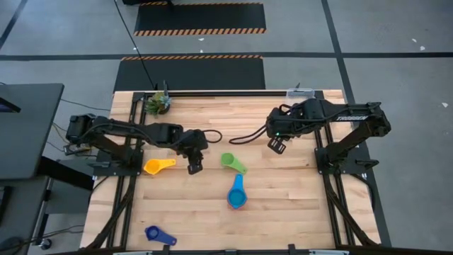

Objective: Nest measuring cups in basket
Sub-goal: Stack the yellow measuring cup on top of the light blue measuring cup

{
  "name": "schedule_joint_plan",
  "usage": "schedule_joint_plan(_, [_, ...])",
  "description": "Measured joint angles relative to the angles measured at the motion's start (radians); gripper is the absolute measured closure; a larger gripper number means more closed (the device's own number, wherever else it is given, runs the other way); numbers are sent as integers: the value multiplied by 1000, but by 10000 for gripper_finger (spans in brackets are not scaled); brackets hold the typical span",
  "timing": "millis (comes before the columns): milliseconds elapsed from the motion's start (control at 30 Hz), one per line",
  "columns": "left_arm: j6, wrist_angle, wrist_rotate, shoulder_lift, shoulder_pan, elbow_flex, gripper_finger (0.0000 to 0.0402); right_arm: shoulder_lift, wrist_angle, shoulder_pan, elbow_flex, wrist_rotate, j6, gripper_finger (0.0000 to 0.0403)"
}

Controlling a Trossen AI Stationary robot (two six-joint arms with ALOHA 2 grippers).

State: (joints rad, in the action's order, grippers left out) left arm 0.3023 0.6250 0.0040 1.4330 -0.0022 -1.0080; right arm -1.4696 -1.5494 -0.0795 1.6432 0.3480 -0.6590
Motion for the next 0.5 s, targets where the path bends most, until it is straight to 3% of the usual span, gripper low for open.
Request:
schedule_joint_plan(133, [55, 43, 6, 0, 14, 0, 292, 0, 0, 0, 0, 0, 7, 400])
schedule_joint_plan(333, [316, 409, 133, 0, 27, 0, 250, 0, 0, 0, 0, 9, 14, 400])
schedule_joint_plan(500, [538, 640, 125, 0, -7, 0, 244, 0, 6, 0, 0, 28, 35, 400])
